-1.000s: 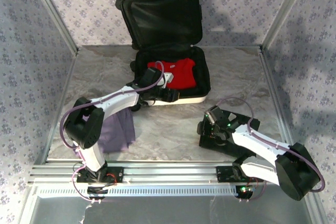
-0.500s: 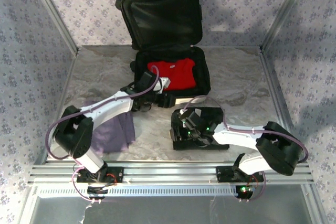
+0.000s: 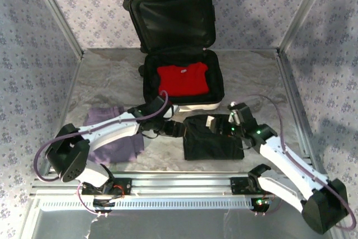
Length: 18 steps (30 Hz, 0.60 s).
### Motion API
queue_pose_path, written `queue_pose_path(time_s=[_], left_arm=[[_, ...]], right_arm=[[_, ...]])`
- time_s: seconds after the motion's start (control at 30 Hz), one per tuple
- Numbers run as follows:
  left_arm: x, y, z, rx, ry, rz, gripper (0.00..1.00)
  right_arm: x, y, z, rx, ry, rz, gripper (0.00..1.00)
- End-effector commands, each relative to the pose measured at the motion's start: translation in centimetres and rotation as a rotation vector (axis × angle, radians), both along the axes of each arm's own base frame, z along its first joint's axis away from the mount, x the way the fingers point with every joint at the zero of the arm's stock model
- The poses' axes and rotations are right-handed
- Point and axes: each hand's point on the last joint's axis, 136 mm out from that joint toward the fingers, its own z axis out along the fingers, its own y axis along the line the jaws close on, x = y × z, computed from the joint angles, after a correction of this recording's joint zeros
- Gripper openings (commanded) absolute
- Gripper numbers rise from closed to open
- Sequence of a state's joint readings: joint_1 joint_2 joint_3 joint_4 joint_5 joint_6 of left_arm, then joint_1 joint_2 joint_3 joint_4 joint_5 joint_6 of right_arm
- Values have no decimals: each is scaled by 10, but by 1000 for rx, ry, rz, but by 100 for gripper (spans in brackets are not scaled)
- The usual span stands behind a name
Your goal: Pack the luggage
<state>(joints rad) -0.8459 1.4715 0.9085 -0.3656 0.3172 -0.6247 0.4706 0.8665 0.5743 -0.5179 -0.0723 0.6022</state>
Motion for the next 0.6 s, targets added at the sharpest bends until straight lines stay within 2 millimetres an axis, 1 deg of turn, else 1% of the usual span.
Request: queue_pose_path(time_s=[0.0, 0.03, 0.1, 0.2, 0.37, 0.47, 0.53, 0.57], left_arm=[[-5, -19, -7, -54, 56, 2, 65], [-5, -23, -8, -67, 67, -3, 65], [-5, -31, -15, -73, 89, -13, 65], [-5, -37, -25, -53, 110, -26, 64], [-3, -52, -24, -106, 119, -57, 64], [-1, -52, -32, -75, 138, -47, 63], [0, -47, -42, -35, 150, -22, 63], [0, -45, -45, -16, 156, -11, 63]], right_arm=[[-38, -33, -40, -39, 196, -85, 80], [-38, -37, -43, -33, 202, -108, 82], [-37, -42, -49, -11, 208, -135, 83], [-31, -45, -52, 5, 197, -153, 83], [-29, -49, -57, -14, 201, -153, 83], [-26, -44, -65, 10, 207, -139, 82], [-25, -35, -71, 52, 213, -118, 81], [-24, -31, -71, 62, 212, -104, 81]])
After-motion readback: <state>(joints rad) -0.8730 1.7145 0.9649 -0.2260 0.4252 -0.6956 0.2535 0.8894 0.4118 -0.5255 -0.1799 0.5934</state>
